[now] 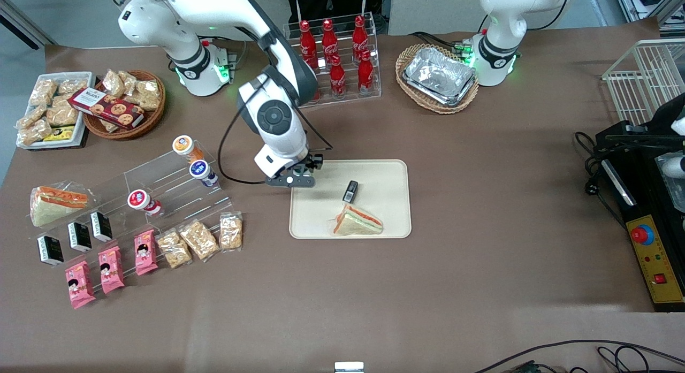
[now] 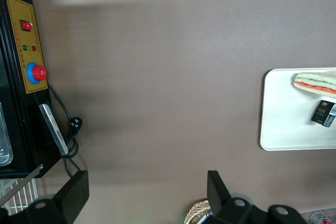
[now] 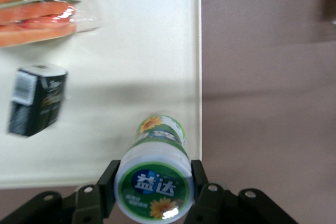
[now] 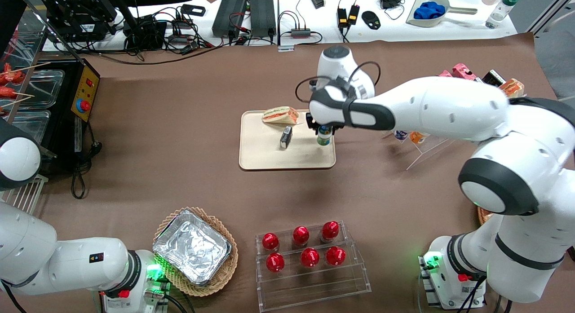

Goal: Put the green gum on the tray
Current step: 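Lower the bottle onto the tray beside the black box and release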

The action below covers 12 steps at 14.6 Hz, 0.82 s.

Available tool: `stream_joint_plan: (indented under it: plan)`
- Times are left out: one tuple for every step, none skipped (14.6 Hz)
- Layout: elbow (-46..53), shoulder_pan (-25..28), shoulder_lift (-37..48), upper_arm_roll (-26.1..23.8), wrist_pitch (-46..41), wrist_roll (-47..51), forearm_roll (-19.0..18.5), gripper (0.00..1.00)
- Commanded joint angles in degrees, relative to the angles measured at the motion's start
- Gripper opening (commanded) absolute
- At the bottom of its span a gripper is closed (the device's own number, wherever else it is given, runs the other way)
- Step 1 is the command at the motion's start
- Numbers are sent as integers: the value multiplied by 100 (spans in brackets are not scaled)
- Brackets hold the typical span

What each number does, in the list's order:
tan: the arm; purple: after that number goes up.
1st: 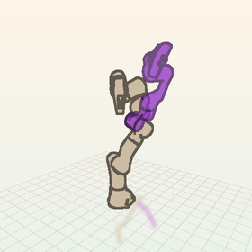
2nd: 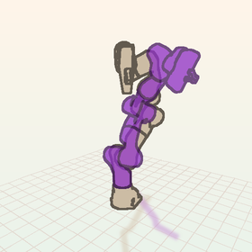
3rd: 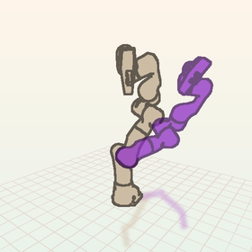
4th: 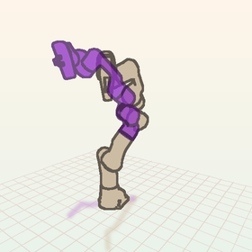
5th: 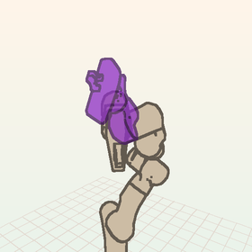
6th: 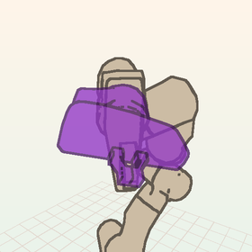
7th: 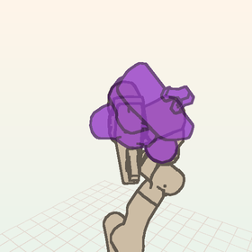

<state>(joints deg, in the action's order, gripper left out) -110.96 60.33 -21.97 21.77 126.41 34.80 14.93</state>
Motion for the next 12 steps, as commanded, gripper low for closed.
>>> stream_joint_plan:
  plan:
    - [-348,146,-202,-33,735,9,299,28]
    - [-357,154,-281,-59,840,9,387,28]
    - [-374,250,-403,-59,998,9,466,28]
    - [-383,417,-553,-51,1191,27,624,28]
    - [-383,436,-615,-50,1280,18,747,28]
    - [-383,418,-598,-50,1272,-17,757,28]
    - [-383,401,-572,-50,1237,-34,757,28]
    - [-374,392,-546,-50,1211,-52,757,30]
    - [-365,383,-545,-50,1210,-44,766,65]
    - [-365,383,-537,-42,1202,-26,766,100]
    - [-365,374,-476,-24,1202,-52,766,100]
    - [-365,366,-388,2,1167,-61,766,100]
